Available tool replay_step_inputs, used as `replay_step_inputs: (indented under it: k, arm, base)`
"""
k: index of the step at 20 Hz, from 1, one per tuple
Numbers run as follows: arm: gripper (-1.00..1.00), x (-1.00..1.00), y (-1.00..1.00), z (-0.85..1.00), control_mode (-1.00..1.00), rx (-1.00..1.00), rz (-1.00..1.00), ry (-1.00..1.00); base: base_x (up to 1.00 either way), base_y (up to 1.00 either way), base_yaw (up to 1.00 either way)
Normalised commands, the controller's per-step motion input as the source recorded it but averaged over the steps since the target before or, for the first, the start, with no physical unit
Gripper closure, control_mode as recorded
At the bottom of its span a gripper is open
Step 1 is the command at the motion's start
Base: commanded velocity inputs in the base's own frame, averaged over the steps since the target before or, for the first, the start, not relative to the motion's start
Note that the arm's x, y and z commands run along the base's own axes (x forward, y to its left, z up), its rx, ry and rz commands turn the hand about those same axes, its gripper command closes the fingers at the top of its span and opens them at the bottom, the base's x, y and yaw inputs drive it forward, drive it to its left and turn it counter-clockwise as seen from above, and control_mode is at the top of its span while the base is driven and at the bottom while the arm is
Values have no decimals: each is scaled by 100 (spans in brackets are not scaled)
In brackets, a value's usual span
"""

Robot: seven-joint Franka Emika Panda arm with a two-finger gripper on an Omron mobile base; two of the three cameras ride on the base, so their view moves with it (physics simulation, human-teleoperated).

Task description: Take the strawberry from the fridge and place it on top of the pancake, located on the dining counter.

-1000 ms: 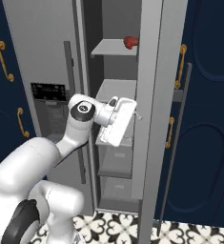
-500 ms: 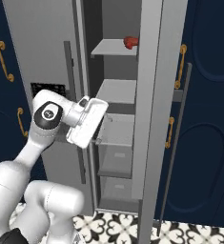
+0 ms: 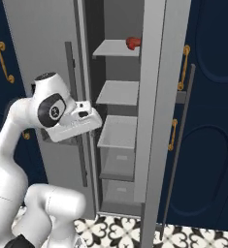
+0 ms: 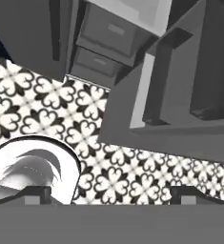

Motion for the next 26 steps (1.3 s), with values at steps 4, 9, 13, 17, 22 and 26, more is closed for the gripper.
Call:
replay_step_inputs:
  k: [4,9,13,17,22,26]
  arm:
    - [-100,-34,29,-5,-100,73,-49,-9]
    - [-100,-90,36,-2,-100,41,-47,-10]
    - [-100,-61,42,13,-100,-12,-25,-8]
    - [-100,0,6,-19,-100,-17,0,8]
    - [-100,-3,16,-17,-100,-14,8,5]
    - [-100,0,-1,-5,-100,-10,29,-1]
  base:
    - [0,0,0]
    - [0,0,0]
    - [0,0,0]
    - [0,0,0]
    - [0,0,0]
    - [0,0,0]
